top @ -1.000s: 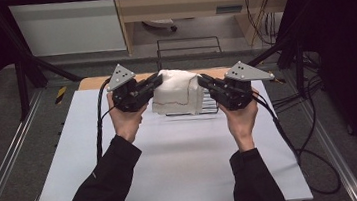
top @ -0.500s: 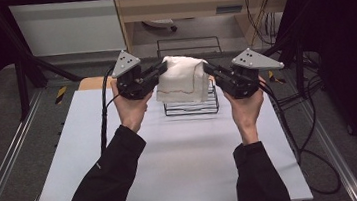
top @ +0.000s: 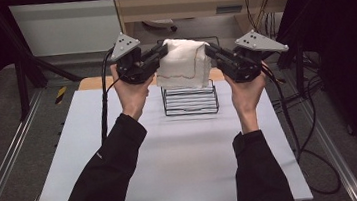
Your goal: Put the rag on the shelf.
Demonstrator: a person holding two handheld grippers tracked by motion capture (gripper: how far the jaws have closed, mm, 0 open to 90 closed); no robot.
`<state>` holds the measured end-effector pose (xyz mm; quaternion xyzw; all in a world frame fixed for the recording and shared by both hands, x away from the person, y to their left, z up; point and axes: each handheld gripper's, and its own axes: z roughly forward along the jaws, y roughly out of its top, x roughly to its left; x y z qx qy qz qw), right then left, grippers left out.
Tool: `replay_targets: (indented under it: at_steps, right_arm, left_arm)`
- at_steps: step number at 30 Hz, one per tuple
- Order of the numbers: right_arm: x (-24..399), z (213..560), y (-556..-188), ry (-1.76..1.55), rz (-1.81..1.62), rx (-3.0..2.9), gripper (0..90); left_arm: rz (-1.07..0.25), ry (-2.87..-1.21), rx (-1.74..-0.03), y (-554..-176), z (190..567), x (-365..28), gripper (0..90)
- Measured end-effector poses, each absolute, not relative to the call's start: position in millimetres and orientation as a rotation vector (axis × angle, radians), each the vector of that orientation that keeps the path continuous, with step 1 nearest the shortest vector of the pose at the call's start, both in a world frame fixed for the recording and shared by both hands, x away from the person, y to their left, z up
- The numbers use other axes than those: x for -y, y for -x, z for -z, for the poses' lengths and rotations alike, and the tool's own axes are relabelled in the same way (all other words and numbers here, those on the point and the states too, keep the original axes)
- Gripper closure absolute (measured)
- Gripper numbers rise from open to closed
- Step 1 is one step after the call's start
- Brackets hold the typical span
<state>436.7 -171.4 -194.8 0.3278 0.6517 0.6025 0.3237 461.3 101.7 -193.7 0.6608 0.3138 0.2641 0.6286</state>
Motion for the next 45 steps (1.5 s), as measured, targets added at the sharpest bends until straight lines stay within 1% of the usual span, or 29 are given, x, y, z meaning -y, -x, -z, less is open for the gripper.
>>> replay_targets:
  at_steps: [9,26,36,45]
  right_arm:
    - [173.4,176.2,-448.9,-0.858,-1.575,-1.685,84.9]
    - [174.6,154.2,-474.6,-0.860,-1.598,-1.646,84.9]
    - [173.7,148.9,-493.3,-0.869,-1.594,-1.644,84.9]
    - [170.3,151.4,-509.6,-0.879,-1.584,-1.657,84.9]
  left_arm:
    - [-0.623,-1.493,-0.717,-471.8,177.1,-96.9,82.7]
    - [-0.660,-1.466,-0.723,-493.8,151.1,-91.9,82.7]
    - [-0.676,-1.462,-0.746,-512.2,145.1,-88.4,82.8]
    - [-0.691,-1.475,-0.766,-530.2,148.6,-87.7,82.7]
